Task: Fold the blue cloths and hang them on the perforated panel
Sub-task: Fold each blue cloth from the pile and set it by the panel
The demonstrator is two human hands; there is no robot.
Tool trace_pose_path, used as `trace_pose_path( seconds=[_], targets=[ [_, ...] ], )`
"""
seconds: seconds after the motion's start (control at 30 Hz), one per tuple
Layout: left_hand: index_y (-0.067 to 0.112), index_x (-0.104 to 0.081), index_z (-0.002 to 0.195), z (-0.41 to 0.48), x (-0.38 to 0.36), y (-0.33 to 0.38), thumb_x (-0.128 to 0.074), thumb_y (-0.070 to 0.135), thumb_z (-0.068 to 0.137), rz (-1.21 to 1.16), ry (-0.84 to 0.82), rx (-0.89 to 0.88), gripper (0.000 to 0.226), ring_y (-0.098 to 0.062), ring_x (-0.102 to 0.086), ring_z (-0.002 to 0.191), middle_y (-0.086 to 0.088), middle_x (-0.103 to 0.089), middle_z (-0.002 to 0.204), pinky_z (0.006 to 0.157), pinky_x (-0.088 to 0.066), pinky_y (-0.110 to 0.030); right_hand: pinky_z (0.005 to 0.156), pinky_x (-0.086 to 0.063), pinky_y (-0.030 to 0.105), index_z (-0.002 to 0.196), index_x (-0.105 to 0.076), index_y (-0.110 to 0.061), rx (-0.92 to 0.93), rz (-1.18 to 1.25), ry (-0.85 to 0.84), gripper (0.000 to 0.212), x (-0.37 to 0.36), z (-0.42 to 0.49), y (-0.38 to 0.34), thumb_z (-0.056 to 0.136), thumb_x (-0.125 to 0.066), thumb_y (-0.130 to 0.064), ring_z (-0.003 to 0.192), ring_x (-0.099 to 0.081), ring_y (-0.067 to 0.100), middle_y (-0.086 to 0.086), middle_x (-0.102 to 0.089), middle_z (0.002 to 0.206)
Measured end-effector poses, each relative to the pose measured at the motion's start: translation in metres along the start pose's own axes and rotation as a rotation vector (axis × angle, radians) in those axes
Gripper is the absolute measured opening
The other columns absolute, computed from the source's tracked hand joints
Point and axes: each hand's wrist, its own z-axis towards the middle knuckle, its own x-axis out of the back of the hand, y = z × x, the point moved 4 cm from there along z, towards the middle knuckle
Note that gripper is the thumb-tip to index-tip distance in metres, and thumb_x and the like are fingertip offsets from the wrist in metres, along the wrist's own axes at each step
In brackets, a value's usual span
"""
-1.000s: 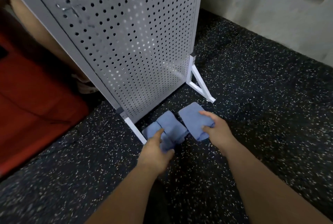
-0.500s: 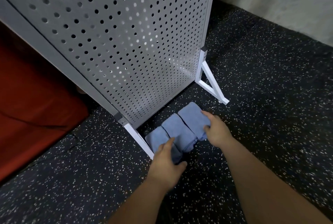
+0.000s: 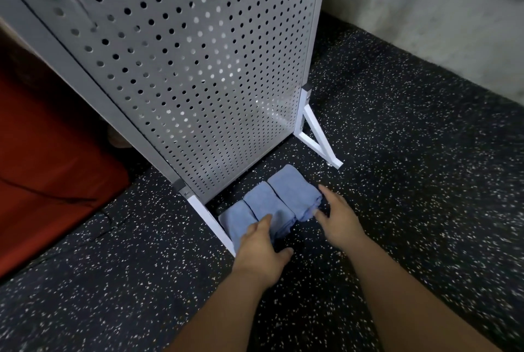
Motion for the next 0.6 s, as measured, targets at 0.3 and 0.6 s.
trace_pose_path(
  seconds=[0.3, 0.6],
  targets=[
    [0.031, -0.024, 0.167, -0.031, -0.019, 0.081, -0.074, 0.052, 0.094, 0.145, -0.081, -0.183, 0.091, -0.03, -0.037, 0.151, -0.004, -0.038, 0.164, 0.123, -0.036, -0.048, 0.123, -0.038, 0.042, 0.164, -0.032, -0.041, -0.042, -0.057, 0.035, 0.068, 0.084, -0.122, 0.035, 0.104, -0.063, -0.046, 0.146, -0.046, 0.023, 0.001, -0.041, 0.165],
    [0.034, -0.022, 0.168, -0.113, -0.119, 0.173, -0.072, 0.057, 0.094, 0.287, -0.312, -0.393, 0.092, -0.03, -0.035, 0.153, -0.004, -0.032, 0.169, 0.126, -0.034, -0.049, 0.121, -0.041, 0.035, 0.164, -0.032, -0.043, -0.29, -0.029, 0.158, 0.07, 0.146, -0.299, 0.144, 0.102, -0.061, -0.057, 0.146, -0.046, 0.017, -0.003, -0.038, 0.167]
  ],
)
